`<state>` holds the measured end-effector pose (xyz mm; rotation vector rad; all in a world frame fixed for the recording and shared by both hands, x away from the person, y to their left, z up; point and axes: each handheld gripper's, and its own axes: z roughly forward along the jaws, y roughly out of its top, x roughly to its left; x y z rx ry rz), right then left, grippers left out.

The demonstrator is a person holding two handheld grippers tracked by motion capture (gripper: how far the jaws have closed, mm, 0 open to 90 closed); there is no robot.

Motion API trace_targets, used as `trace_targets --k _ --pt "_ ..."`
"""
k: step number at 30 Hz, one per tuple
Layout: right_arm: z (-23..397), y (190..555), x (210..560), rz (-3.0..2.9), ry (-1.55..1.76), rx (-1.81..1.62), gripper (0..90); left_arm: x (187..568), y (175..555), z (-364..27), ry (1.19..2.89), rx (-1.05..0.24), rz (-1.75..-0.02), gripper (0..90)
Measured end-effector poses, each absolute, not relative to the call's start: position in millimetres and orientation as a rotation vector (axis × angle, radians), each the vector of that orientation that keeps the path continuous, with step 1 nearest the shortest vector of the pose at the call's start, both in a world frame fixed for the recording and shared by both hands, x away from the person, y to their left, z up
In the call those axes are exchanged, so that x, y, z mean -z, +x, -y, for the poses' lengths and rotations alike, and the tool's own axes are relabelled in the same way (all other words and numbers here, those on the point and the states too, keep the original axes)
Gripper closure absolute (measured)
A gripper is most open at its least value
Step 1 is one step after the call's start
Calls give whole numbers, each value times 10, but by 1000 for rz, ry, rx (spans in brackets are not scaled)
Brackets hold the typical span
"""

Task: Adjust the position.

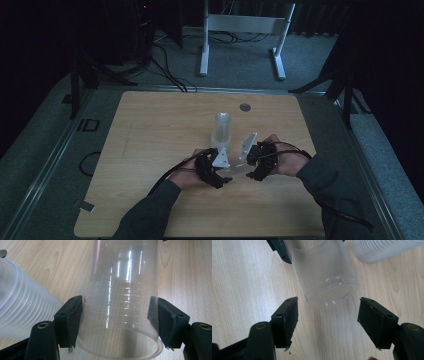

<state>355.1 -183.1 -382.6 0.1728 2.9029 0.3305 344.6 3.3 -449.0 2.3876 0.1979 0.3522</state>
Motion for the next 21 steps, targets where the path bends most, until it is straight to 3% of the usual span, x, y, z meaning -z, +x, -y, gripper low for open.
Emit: trace_targets --k 21 --pt "1731 3502 3959 -2936 112 -270 323 4473 3384 50 2421 -353 -122 291"
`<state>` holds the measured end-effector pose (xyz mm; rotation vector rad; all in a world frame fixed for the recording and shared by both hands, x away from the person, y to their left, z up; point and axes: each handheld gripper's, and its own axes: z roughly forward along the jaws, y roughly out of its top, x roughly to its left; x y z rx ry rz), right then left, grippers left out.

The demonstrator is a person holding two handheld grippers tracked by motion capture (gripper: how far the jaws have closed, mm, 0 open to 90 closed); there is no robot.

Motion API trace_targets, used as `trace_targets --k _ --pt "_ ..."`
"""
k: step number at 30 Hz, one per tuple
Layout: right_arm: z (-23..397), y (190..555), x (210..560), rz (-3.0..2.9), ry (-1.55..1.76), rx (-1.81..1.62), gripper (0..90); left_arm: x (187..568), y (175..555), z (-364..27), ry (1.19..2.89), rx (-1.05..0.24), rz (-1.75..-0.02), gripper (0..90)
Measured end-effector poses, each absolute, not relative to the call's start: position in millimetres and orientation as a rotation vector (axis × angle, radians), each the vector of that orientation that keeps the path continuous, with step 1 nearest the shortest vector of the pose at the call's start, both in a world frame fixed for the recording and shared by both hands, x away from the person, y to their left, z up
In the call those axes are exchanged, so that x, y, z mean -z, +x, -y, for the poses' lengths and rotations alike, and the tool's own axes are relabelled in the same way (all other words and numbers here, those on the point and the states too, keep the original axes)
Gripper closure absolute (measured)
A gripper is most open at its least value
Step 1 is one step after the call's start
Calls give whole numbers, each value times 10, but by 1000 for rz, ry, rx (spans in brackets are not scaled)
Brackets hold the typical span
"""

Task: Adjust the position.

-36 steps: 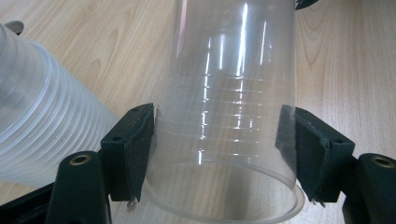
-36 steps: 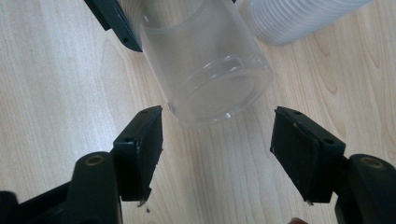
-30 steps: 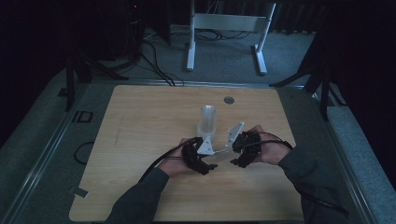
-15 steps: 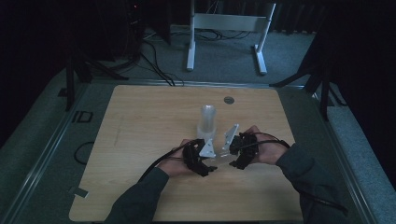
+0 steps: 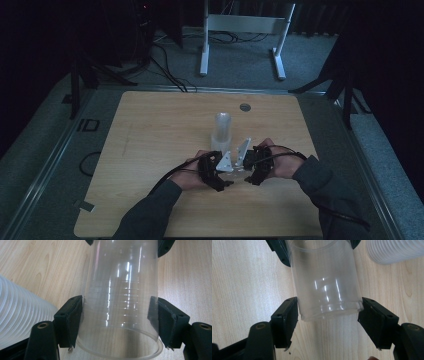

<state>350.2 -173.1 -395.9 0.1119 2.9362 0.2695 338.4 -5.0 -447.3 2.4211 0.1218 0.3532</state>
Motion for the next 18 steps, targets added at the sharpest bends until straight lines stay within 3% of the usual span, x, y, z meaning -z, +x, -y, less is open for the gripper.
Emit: trace_targets --k 18 --pt "1724 3491 3984 -2930 96 -270 404 4480 3363 65 2397 -379 -129 270"
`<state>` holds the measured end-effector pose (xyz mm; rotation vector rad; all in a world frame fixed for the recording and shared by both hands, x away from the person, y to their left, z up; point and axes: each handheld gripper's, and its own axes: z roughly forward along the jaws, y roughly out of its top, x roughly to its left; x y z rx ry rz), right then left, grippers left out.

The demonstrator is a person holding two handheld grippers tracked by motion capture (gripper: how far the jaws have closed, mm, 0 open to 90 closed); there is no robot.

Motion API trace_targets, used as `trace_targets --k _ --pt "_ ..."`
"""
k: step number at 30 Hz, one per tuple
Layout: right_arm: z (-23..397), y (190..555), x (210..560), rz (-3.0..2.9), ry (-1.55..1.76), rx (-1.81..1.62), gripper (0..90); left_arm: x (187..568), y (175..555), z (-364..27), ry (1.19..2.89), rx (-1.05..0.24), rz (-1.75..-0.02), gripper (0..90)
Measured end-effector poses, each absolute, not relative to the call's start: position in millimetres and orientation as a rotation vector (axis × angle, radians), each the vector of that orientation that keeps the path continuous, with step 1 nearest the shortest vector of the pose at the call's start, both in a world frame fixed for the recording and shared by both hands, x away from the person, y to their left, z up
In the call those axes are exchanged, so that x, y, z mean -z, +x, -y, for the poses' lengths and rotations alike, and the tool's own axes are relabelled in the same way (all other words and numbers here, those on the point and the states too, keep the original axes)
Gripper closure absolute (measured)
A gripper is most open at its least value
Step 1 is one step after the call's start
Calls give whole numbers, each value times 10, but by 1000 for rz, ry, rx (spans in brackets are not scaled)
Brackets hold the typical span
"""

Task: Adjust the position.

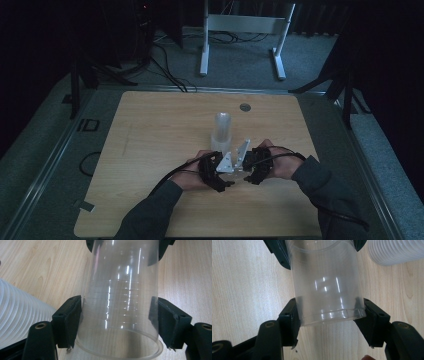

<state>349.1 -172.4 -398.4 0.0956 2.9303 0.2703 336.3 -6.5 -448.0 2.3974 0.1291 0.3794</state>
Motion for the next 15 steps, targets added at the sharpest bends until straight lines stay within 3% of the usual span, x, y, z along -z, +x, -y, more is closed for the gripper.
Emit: trace_targets --k 15 --pt "1811 3516 3995 -2920 154 -349 417 4440 3401 56 2339 -363 -219 199"
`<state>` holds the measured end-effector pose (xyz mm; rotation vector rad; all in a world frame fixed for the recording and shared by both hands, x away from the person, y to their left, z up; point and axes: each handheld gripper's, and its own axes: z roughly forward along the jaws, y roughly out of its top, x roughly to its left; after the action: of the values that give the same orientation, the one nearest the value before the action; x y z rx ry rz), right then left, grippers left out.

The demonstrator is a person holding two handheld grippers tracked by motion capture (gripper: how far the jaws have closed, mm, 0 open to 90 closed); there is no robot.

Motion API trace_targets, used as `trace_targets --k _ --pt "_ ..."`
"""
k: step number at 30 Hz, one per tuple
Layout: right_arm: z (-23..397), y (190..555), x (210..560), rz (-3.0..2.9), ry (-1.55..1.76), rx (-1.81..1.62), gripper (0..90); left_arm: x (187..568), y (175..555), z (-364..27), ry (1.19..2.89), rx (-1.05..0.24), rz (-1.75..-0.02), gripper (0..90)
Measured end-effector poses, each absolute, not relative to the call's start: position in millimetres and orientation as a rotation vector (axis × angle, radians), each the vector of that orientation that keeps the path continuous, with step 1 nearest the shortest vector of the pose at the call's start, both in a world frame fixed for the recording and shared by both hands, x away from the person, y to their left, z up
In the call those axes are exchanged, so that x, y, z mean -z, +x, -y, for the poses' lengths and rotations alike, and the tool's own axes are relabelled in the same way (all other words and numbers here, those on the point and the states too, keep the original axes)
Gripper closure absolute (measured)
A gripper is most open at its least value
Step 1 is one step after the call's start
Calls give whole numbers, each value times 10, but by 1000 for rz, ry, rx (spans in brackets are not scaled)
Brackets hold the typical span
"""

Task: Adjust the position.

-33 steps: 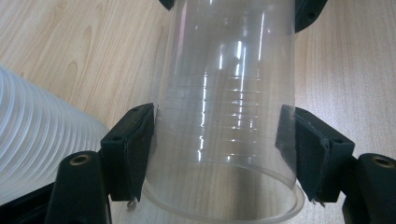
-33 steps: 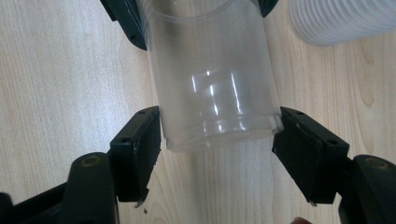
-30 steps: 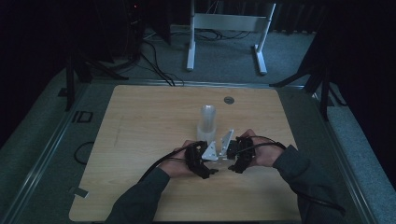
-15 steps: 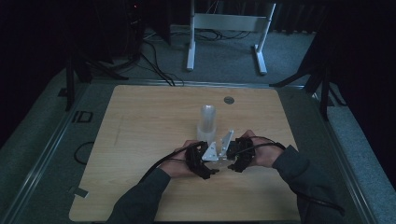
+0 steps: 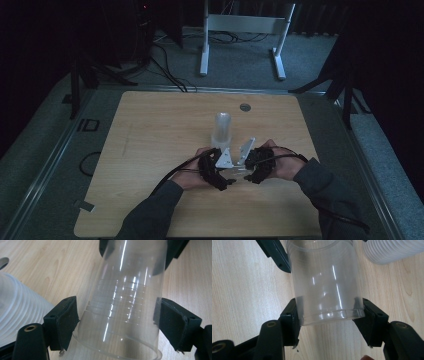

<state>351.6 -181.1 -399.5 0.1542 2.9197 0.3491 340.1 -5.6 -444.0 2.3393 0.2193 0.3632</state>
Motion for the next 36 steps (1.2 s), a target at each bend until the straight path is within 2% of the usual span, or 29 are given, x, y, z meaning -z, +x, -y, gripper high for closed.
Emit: trace_targets --k 16,36 --pt "1917 3516 4062 -2913 229 -387 419 4413 3424 64 2292 -353 -255 153" --pt "2195 3537 4146 -2843 444 -487 420 4325 3425 -5 2197 -357 -288 161"
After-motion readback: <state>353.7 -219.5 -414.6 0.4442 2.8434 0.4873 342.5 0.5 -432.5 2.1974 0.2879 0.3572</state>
